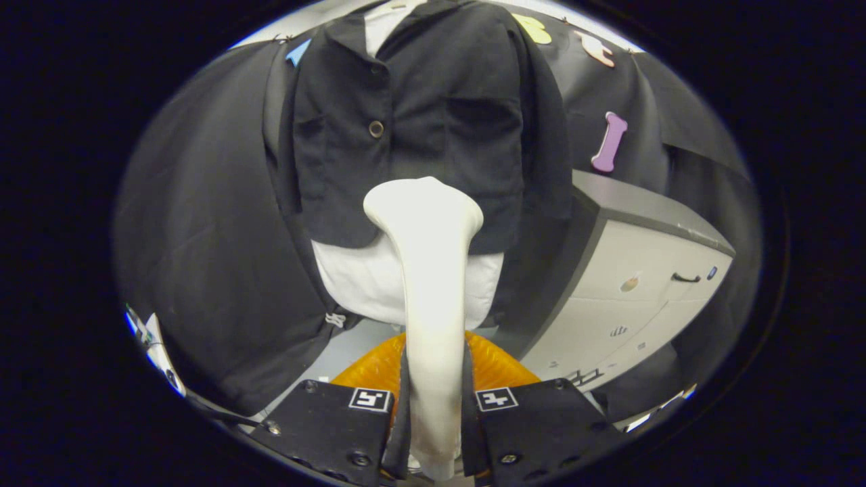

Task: Iron the clothes twice with a garment steamer, once on the left side and once on the right side.

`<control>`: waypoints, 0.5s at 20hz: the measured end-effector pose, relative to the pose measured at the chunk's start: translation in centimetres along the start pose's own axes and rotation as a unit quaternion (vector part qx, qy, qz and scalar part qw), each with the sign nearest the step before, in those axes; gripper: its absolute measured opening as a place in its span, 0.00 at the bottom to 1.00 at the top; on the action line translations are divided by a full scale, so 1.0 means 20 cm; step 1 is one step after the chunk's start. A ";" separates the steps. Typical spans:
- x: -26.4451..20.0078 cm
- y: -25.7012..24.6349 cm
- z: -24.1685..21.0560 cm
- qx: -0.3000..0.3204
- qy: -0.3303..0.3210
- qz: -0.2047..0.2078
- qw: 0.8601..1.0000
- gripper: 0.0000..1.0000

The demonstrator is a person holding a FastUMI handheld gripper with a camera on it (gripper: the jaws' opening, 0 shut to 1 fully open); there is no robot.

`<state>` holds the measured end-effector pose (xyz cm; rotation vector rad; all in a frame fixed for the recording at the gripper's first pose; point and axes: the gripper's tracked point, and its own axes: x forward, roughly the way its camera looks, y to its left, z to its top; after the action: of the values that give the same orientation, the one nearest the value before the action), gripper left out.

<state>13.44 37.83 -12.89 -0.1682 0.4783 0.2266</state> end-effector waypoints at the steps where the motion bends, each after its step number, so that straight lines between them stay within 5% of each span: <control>1: -0.04 0.03 0.08 -0.003 -0.021 0.008 1.000 0.33; 6: -0.26 0.21 0.56 -0.028 -0.134 0.052 0.989 0.33; 10: -0.38 0.43 0.91 -0.064 -0.253 0.078 0.962 0.33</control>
<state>12.64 48.58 5.67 -0.1920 -0.0335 0.4417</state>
